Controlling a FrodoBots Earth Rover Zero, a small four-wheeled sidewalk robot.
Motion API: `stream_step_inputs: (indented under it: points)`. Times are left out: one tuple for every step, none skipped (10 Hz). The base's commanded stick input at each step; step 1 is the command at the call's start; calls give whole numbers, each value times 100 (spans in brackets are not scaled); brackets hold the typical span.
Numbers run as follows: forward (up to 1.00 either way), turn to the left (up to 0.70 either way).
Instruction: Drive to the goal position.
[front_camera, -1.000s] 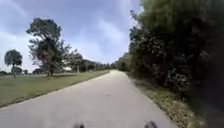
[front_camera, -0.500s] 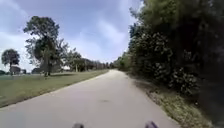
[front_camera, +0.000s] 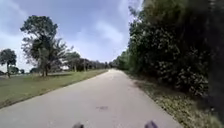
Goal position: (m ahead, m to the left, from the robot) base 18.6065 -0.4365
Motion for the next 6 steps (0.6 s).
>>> stream_step_inputs:
  points:
    - [70, 14]
    - [70, 14]
    - [70, 14]
    - [70, 14]
    - [70, 14]
    - [70, 13]
